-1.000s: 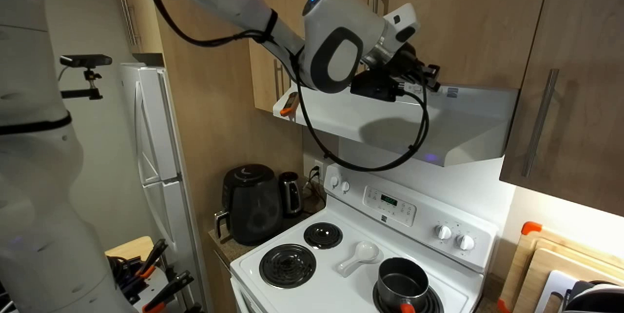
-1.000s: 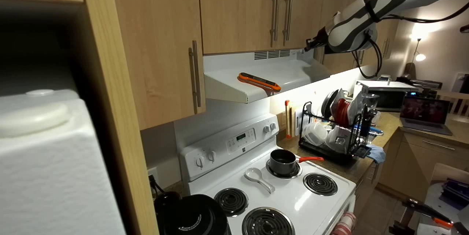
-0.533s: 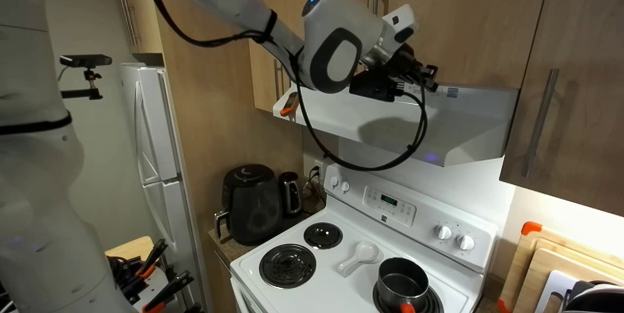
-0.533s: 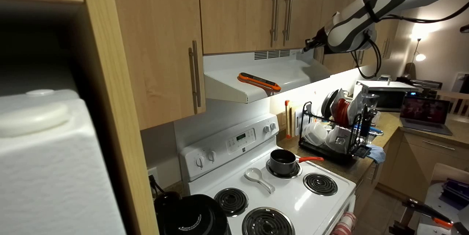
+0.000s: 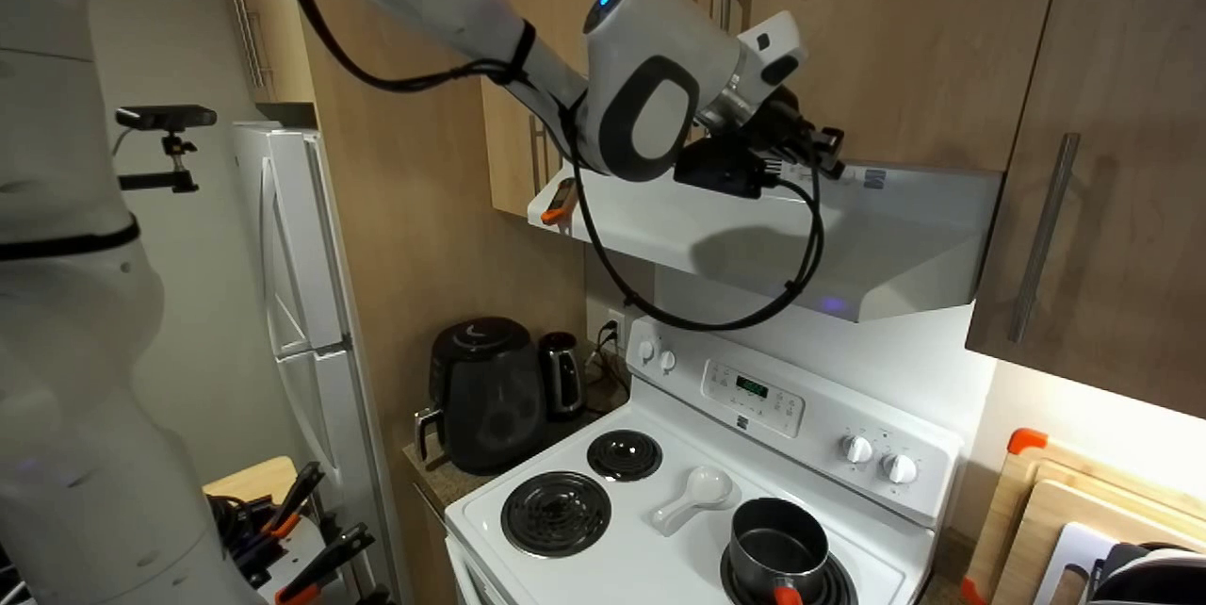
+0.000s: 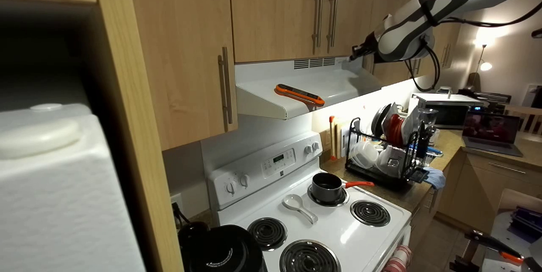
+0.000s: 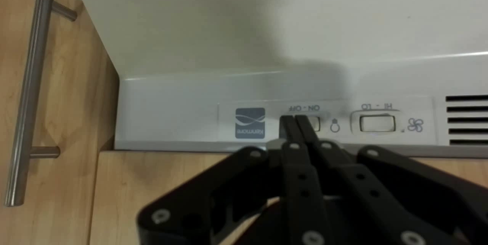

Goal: Turn on the light on top of the stove

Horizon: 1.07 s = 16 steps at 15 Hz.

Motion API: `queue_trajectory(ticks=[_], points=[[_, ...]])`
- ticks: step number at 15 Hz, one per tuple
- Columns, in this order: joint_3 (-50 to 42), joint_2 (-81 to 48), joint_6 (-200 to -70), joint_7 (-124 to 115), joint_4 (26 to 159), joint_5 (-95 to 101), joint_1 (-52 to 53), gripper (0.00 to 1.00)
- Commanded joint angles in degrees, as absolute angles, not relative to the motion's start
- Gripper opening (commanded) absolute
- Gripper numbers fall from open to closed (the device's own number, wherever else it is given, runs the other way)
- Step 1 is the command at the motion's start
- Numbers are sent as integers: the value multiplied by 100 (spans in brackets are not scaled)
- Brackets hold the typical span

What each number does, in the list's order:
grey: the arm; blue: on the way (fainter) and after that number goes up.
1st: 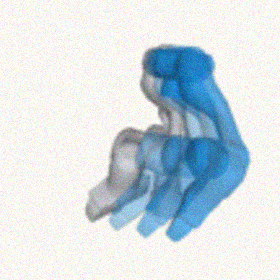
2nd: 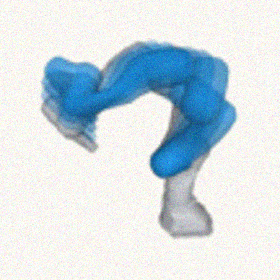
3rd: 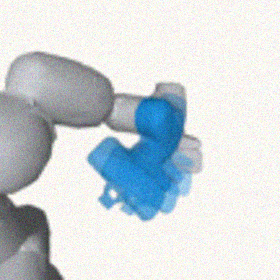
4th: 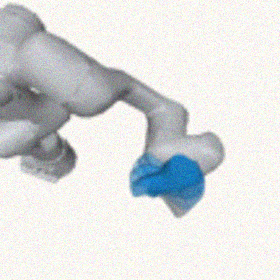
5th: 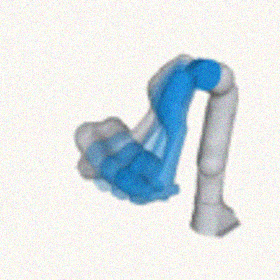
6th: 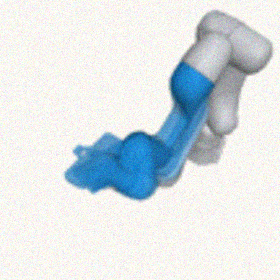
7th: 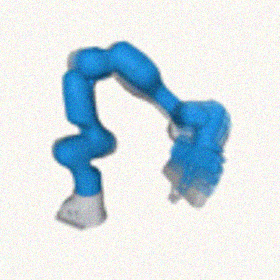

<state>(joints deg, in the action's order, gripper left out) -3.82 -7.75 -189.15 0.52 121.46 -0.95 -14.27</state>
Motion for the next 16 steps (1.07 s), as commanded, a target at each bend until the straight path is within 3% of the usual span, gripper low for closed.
queue_trajectory(ticks=[1, 16], points=[[-189, -895, -18947, -33, 12022, -158, -1599, 3], [114, -1178, -18990, -7, 11703, -137, -1904, 3]])
